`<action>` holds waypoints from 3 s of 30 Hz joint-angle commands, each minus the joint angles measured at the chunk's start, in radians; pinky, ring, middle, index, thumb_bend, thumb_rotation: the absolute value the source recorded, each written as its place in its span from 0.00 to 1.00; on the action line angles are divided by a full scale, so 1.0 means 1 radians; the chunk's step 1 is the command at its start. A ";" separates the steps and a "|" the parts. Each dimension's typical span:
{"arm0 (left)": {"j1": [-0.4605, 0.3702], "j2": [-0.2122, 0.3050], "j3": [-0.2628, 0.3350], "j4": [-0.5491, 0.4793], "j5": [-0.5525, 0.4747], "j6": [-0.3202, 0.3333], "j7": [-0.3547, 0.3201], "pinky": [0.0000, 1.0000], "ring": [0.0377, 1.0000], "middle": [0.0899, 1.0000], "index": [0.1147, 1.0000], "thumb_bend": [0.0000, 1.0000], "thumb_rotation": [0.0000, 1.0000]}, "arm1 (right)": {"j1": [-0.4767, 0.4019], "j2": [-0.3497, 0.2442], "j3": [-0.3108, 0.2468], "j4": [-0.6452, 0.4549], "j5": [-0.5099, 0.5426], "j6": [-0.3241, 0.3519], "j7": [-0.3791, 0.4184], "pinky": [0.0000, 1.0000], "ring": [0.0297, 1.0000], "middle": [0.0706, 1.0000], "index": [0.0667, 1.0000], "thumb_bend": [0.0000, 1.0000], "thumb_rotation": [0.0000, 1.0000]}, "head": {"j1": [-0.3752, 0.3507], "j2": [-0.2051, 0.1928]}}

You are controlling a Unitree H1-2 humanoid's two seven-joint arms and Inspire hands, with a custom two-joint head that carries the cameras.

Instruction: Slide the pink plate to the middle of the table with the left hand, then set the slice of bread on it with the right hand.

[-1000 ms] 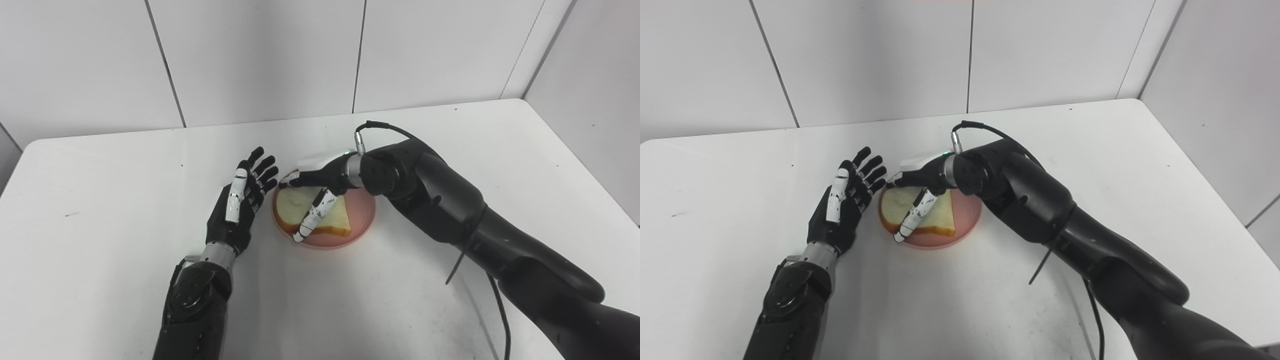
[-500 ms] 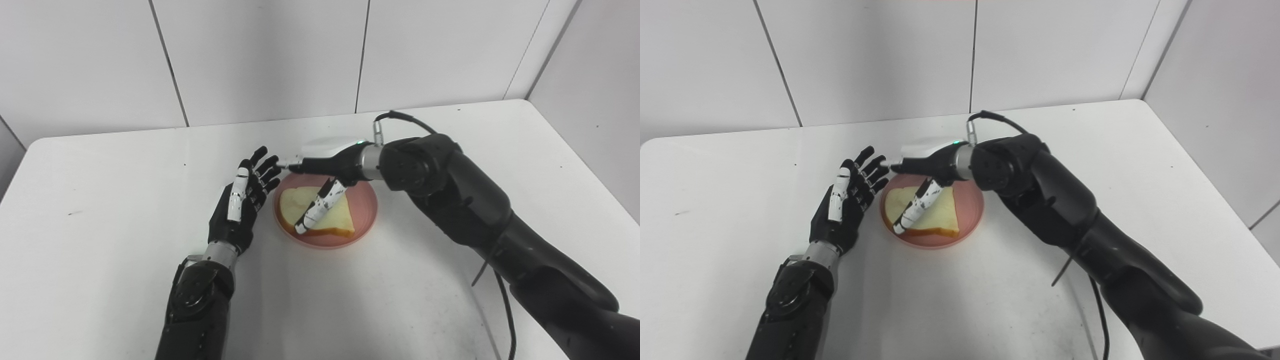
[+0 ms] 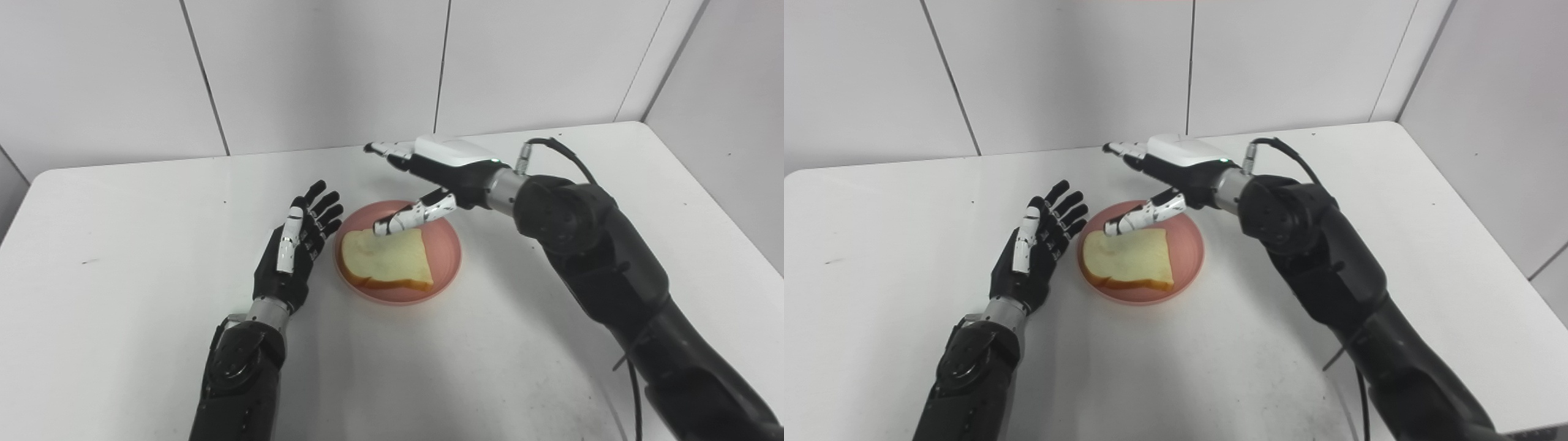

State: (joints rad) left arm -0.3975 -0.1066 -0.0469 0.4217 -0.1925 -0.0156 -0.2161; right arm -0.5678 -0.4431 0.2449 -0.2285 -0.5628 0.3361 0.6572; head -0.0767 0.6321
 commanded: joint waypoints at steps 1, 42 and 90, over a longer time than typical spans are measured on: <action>0.051 0.022 0.000 0.062 0.024 0.049 0.016 0.89 0.89 0.88 0.89 0.47 0.99 | 0.019 0.019 -0.053 -0.020 0.023 -0.030 -0.094 0.91 0.99 1.00 1.00 0.82 0.95 | 0.001 -0.001; 0.251 0.050 -0.078 -0.146 0.118 -0.002 0.013 1.00 1.00 1.00 1.00 0.53 1.00 | 0.552 0.417 -0.298 0.182 0.583 -0.341 -0.586 1.00 1.00 1.00 1.00 0.43 1.00 | 0.070 -0.035; 0.277 0.047 -0.124 -0.210 0.245 -0.001 0.079 1.00 1.00 1.00 1.00 0.48 1.00 | 0.550 0.362 -0.286 0.289 0.693 -0.373 -0.529 1.00 0.98 0.98 0.98 0.38 1.00 | 0.081 -0.018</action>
State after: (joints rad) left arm -0.1541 -0.0787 -0.1693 0.1597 0.0431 -0.0350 -0.1398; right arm -0.0528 -0.0768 -0.0365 -0.0079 0.1194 -0.0087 0.1192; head 0.0046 0.6151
